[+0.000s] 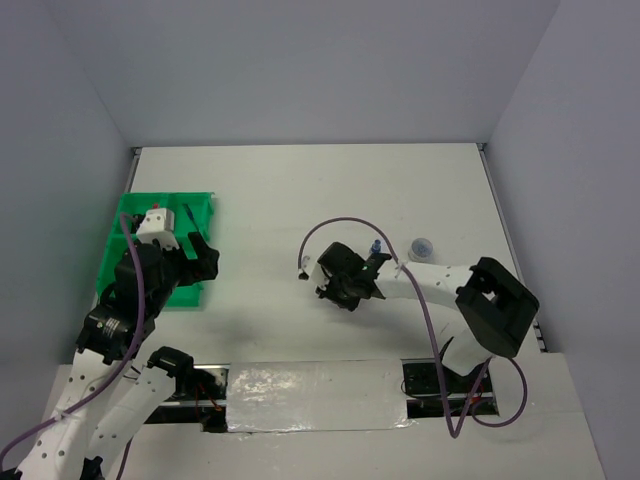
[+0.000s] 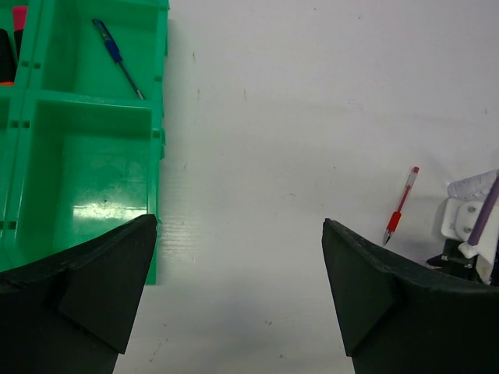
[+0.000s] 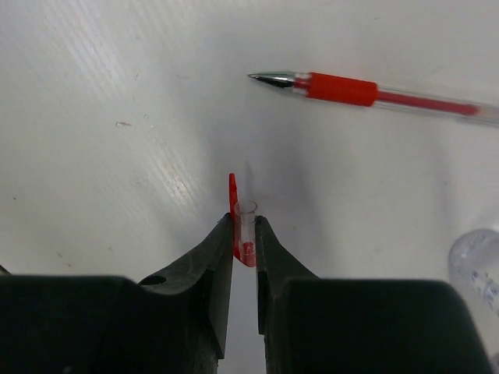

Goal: Sort the stationery into containers
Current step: Pick up the pen cap from the center of the board.

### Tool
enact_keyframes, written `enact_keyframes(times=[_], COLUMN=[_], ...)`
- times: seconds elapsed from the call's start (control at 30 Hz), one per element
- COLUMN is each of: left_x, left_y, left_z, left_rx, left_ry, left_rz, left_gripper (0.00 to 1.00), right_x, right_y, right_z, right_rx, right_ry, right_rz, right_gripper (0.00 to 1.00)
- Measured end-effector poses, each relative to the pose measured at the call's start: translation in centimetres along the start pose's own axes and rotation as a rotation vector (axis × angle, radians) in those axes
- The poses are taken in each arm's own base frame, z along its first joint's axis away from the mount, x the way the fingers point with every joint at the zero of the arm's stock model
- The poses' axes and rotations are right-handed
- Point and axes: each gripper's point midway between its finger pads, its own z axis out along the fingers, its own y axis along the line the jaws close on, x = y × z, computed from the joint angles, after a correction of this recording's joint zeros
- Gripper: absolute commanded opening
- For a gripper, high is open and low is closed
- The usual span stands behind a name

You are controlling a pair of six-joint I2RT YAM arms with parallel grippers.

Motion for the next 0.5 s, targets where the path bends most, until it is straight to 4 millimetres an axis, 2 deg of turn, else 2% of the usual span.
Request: enact_keyframes(times=[0.2, 0.27, 0.33, 0.5], left_x=[0.3, 0.5, 1.0, 2.5], left_y=[0.3, 0.2, -0.2, -2.2], left_z=[0.4, 0.6, 1.0, 2.6], left_rx=[-0.022, -0.02, -0.003, 0.071], left_ry=[0.016, 0.032, 0.059, 0.168], left_rz=[0.001, 0.005, 0.01, -0.009], left_gripper=[0.99, 0.99, 0.99, 0.99], right_x=[-1.4, -2.2, -3.4, -7.9], right_y=[-0.7, -0.8, -0.9, -2.0], right_z=[-2.2, -3.6, -5.8, -14.6], right_rx=[0.077, 0.09, 0.108, 0.158], right_ry=[-0.074, -0.119, -0.191, -0.472], right_rz=[0.161, 0.217, 0.282, 0.441], right_gripper=[0.0, 0.0, 0.0, 0.0])
